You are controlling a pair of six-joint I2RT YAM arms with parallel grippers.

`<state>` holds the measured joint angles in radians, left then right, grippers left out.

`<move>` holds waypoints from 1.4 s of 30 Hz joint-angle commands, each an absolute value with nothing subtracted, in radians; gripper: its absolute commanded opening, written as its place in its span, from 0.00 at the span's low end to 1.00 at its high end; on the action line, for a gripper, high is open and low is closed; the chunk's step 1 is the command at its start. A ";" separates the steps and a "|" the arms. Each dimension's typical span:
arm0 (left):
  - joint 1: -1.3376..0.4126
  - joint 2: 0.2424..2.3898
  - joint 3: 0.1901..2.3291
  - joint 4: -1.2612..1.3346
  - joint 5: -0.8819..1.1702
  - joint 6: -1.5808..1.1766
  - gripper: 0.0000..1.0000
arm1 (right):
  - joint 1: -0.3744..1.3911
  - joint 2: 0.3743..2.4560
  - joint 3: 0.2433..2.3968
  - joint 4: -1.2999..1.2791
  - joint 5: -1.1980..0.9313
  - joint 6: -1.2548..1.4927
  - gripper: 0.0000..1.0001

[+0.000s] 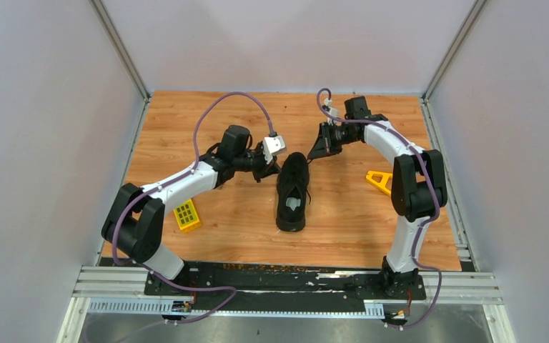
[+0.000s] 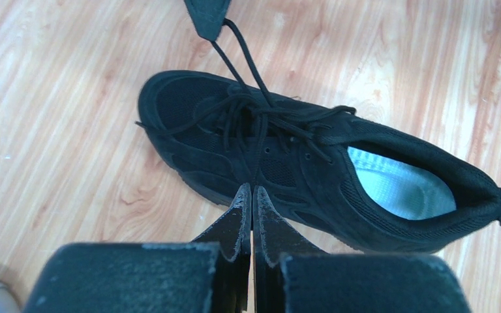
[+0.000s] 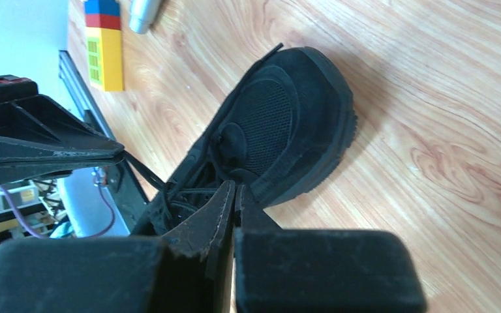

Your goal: Tie the shoes

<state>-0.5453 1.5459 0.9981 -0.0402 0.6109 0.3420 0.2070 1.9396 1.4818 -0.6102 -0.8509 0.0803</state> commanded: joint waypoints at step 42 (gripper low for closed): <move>-0.461 1.499 0.926 -0.225 0.569 0.414 0.00 | 0.184 1.795 1.395 -0.663 -0.506 -0.104 0.00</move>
